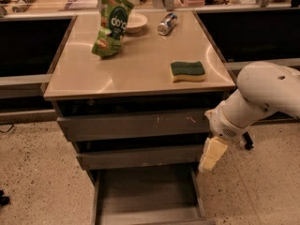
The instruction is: Place sponge into bottom drawer
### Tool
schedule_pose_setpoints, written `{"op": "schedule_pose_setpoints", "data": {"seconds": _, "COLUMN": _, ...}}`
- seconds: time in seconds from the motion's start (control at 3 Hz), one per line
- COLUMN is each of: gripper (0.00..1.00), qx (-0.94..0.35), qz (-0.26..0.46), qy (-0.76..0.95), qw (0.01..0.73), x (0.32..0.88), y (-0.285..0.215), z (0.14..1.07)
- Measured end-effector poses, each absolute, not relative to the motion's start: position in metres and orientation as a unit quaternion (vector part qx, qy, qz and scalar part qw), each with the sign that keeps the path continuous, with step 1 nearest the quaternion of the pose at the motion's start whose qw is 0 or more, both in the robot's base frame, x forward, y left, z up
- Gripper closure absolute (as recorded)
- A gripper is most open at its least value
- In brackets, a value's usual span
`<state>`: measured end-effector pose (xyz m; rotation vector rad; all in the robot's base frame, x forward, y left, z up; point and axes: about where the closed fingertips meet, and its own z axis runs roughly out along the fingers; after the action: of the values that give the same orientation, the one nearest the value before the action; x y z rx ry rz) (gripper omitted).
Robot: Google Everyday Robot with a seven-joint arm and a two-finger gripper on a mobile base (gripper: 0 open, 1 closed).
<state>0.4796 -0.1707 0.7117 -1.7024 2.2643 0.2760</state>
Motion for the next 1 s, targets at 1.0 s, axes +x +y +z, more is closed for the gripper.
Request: {"op": "schedule_pose_setpoints", "data": {"seconds": 1.0, "gripper": 0.0, "qx": -0.602, "qz": 0.027, "qy": 0.758, "qw": 0.25, "x": 0.515, "y": -0.182, "z": 0.886}}
